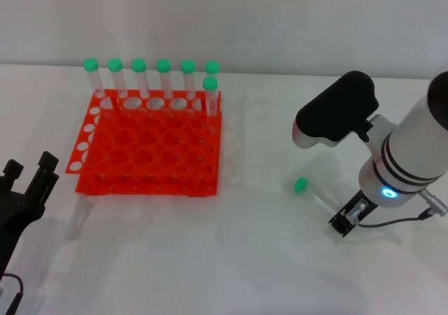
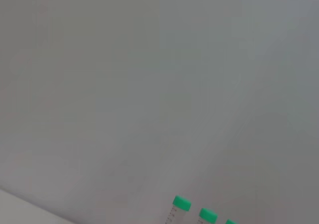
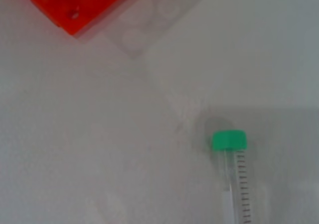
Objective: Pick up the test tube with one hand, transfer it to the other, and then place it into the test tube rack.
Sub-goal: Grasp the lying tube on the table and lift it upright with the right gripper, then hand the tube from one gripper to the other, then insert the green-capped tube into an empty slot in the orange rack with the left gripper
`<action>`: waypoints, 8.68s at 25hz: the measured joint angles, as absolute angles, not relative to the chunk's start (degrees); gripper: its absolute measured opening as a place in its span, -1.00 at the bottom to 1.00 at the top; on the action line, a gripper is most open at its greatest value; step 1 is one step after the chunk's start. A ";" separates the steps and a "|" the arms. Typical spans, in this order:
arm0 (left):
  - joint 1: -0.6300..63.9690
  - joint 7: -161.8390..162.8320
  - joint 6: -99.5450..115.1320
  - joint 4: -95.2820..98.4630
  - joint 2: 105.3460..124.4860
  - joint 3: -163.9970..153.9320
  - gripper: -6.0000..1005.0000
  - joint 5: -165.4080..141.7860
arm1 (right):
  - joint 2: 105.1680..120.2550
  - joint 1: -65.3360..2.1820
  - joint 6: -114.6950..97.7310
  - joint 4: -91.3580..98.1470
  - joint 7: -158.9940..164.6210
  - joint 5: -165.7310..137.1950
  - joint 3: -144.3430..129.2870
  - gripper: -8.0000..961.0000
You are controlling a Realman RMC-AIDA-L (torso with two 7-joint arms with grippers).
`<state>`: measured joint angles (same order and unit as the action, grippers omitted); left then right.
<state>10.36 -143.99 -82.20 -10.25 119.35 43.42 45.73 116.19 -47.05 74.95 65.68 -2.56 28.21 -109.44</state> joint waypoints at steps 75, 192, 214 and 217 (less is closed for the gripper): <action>27.41 -142.56 -76.94 -17.85 119.40 42.53 0.52 1.32 | 116.19 -23.65 87.56 10.46 -141.94 116.84 -74.56 -0.59; 38.54 -156.81 -55.87 -12.22 119.51 57.99 -0.51 29.82 | 115.31 -18.46 85.29 3.06 -154.86 119.19 -43.76 0.82; 40.30 -158.95 -48.07 -12.75 119.53 57.83 -0.51 28.35 | 115.31 -18.46 85.52 3.05 -154.86 119.20 -43.76 0.82; 40.41 -159.00 -46.56 -12.73 119.53 57.83 -0.51 27.29 | 115.31 -18.46 85.52 3.08 -154.86 119.22 -43.76 0.82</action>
